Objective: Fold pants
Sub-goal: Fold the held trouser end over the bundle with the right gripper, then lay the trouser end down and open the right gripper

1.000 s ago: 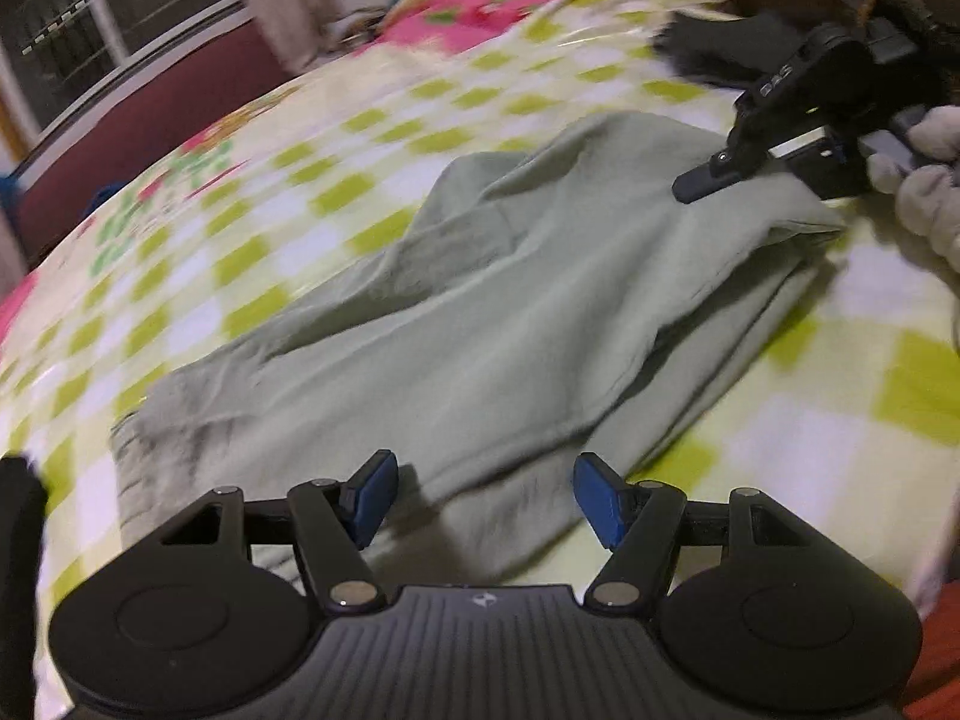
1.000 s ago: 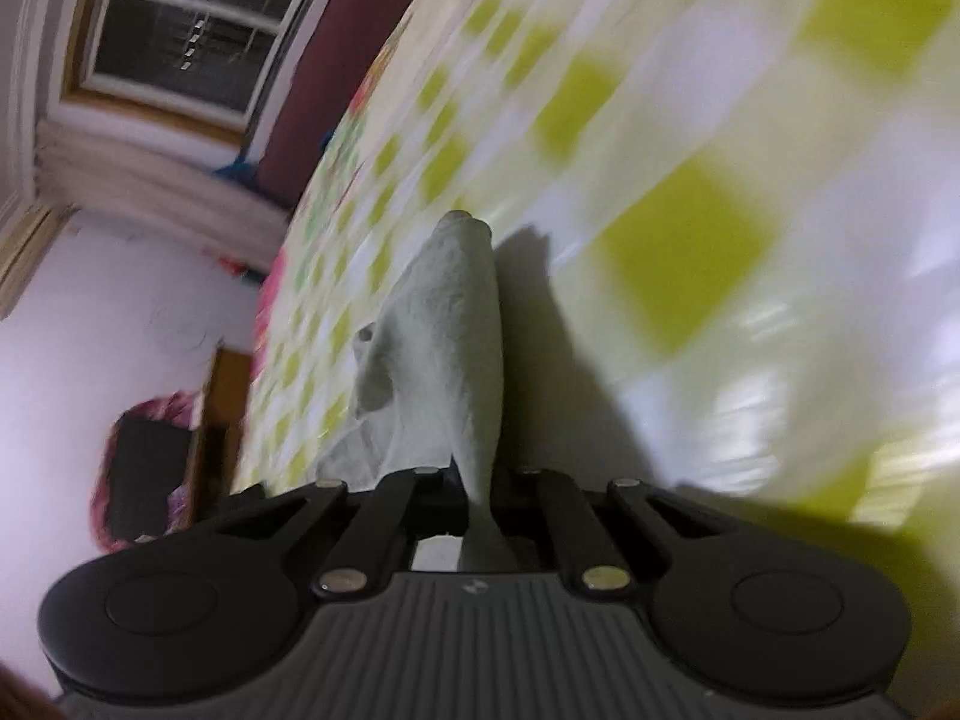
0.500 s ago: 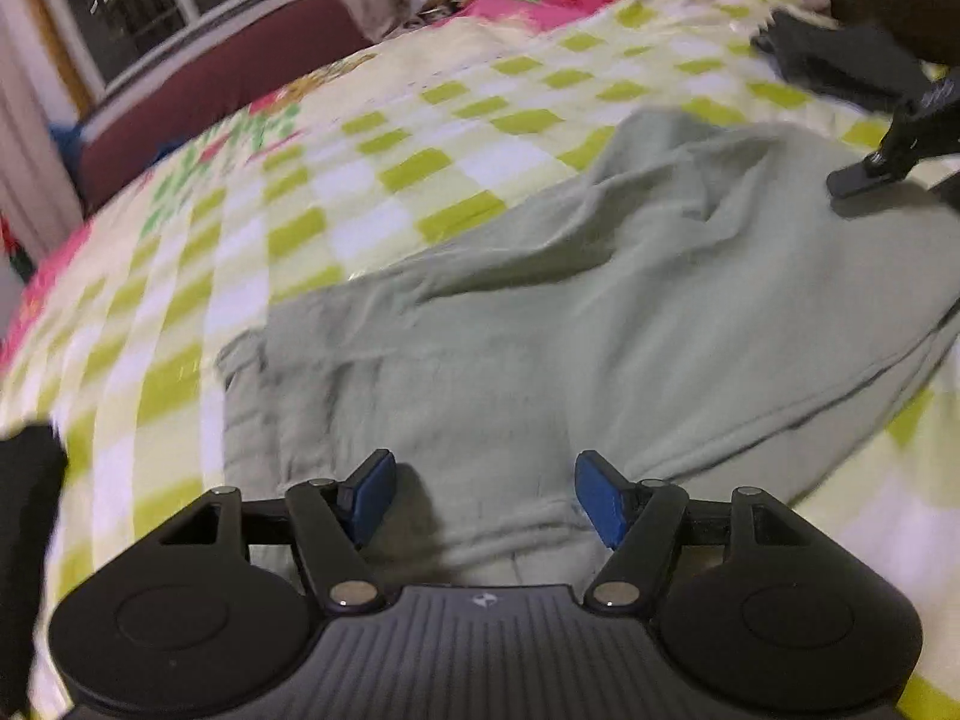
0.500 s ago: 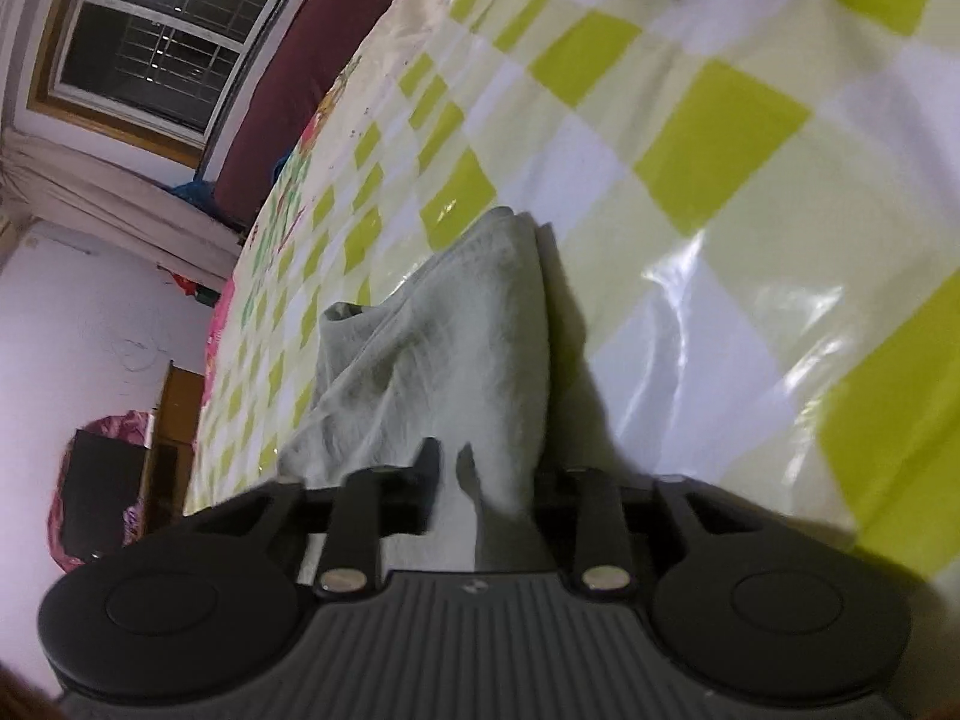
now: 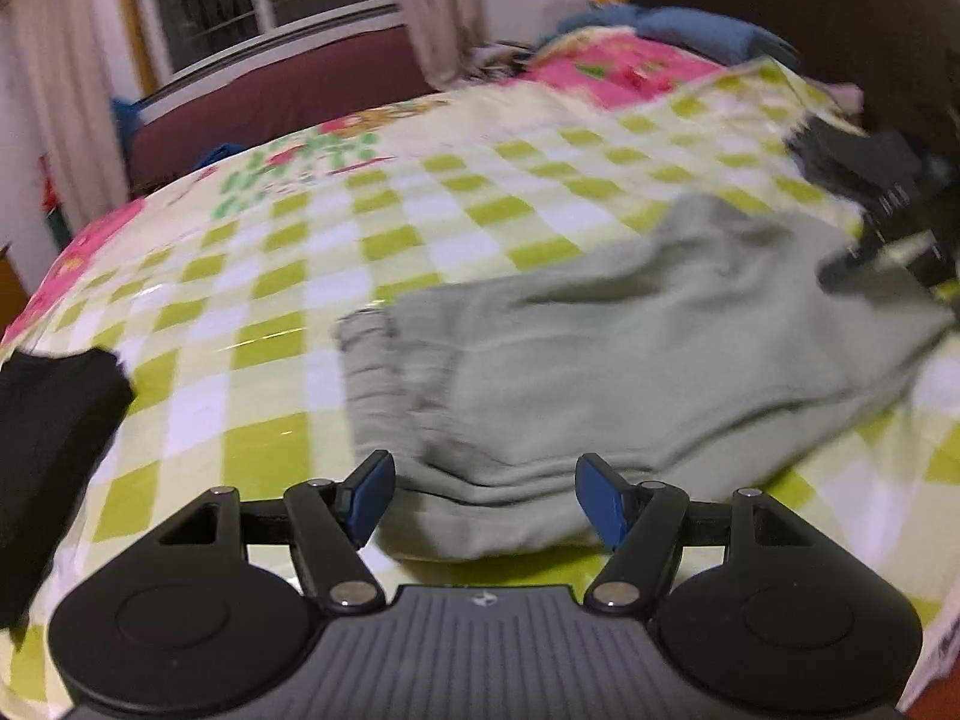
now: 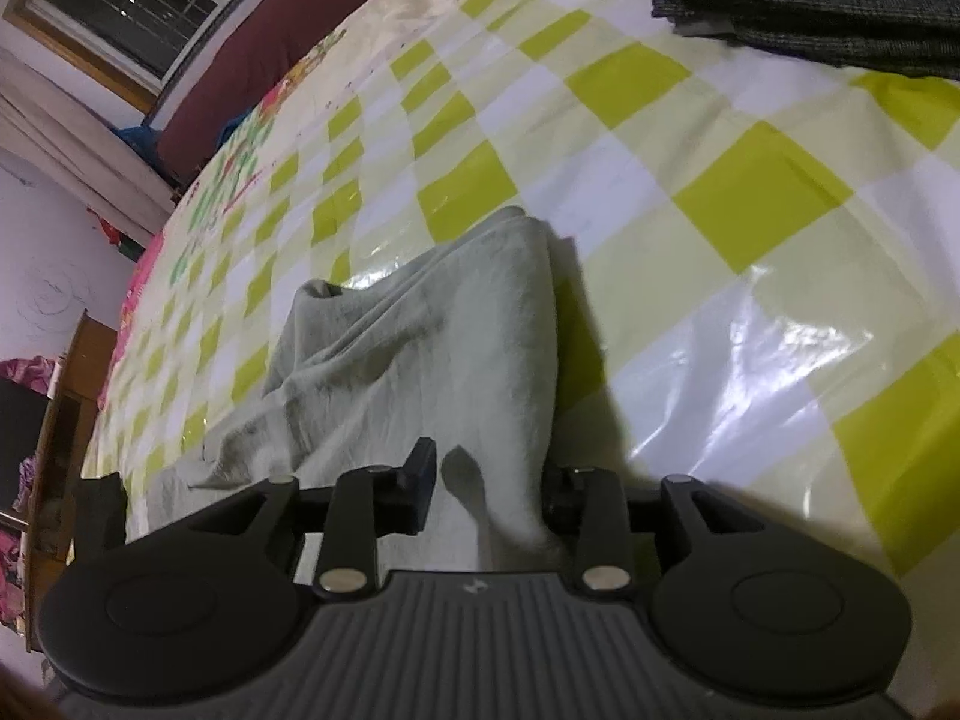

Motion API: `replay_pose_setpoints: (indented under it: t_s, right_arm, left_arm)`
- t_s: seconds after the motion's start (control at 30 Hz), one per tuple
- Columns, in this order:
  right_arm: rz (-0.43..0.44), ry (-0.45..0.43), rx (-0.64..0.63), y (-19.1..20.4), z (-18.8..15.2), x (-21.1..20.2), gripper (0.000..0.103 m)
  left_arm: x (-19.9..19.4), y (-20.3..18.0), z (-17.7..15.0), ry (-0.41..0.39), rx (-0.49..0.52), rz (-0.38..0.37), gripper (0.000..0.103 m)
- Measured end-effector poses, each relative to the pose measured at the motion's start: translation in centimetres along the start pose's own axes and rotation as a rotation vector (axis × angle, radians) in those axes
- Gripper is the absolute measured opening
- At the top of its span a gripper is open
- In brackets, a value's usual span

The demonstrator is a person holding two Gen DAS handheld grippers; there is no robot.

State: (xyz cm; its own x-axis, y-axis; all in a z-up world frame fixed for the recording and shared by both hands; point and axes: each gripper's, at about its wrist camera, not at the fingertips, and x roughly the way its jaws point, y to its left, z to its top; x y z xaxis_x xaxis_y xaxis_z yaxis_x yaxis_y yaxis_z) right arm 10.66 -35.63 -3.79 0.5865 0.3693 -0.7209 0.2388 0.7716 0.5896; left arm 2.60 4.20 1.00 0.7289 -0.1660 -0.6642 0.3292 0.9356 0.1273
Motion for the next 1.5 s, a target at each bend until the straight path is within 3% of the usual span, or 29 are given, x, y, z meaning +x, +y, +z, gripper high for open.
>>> replay_pose_setpoints:
  t_s: [0.17,0.23,0.33,0.4,0.47,0.67,0.8,1.0,1.17,1.5]
  right_arm:
    - [0.003,-0.02,-0.011,0.0,-0.2,0.3,0.031]
    - [-0.023,-0.025,-0.024,0.0,-0.3,0.2,0.008]
    - [0.009,-0.041,0.026,-0.3,-0.3,-0.8,0.005]
    - [0.051,-0.062,0.026,0.7,-0.2,-2.2,0.005]
    - [0.098,-0.082,0.001,2.6,-0.1,-3.8,0.005]
    - [0.195,-0.1,-0.156,11.3,0.1,-6.0,0.005]
    - [0.125,-0.071,-0.363,18.6,-1.7,-3.9,0.005]
    - [0.108,0.098,-0.526,27.1,-6.7,3.2,0.005]
    - [0.059,0.202,-0.571,29.4,-9.9,8.6,0.005]
    - [0.029,0.245,-0.558,30.2,-10.0,9.8,0.01]
  left_arm:
    - [0.4,-0.1,0.9,-0.042,-0.002,0.05,0.08]
    - [0.1,-1.3,1.2,-0.08,0.049,0.048,0.08]
    - [0.9,-3.4,1.8,-0.082,0.108,-0.009,0.08]
    - [2.9,-4.5,1.7,-0.02,0.121,-0.065,0.08]
    - [4.8,-5.2,1.0,0.052,0.114,-0.061,0.08]
    - [3.4,-4.0,0.8,0.019,0.06,-0.1,0.08]
    - [2.8,-3.5,0.6,0.001,0.038,-0.14,0.08]
    - [1.4,-1.2,0.3,-0.014,-0.048,-0.18,0.08]
    - [1.4,1.0,-0.5,0.021,-0.136,-0.209,0.08]
    - [-0.6,2.9,-1.3,-0.023,-0.2,-0.188,0.08]
